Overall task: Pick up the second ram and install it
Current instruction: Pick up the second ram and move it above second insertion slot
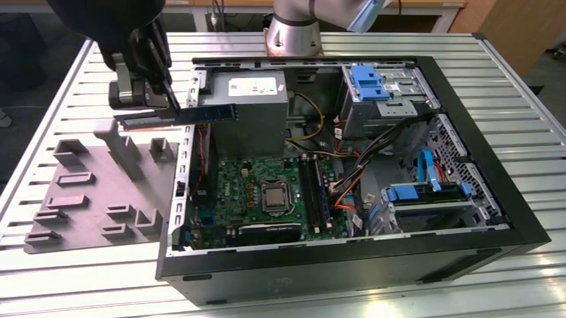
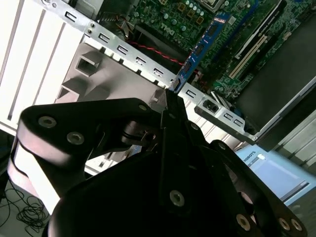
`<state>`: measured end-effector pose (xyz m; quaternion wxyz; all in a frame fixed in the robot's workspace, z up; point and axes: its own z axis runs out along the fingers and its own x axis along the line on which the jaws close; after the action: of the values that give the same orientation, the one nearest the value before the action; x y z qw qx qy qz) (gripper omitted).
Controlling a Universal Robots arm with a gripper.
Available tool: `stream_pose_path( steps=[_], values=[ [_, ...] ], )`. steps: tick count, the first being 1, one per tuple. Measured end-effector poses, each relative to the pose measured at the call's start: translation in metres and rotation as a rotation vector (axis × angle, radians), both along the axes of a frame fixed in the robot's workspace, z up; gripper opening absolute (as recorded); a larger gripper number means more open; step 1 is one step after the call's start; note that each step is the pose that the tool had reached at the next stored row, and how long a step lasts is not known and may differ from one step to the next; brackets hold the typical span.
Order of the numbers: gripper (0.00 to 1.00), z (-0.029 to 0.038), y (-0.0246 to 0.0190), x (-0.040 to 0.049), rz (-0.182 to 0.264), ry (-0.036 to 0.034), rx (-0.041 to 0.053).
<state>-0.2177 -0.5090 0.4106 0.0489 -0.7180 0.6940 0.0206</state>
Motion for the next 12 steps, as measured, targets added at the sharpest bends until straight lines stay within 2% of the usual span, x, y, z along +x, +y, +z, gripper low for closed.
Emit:
stream_pose_path(
  steps=[12],
  values=[
    [0.12, 0.0, 0.0, 0.0153, 0.0, 0.0, 0.0]
  ],
)
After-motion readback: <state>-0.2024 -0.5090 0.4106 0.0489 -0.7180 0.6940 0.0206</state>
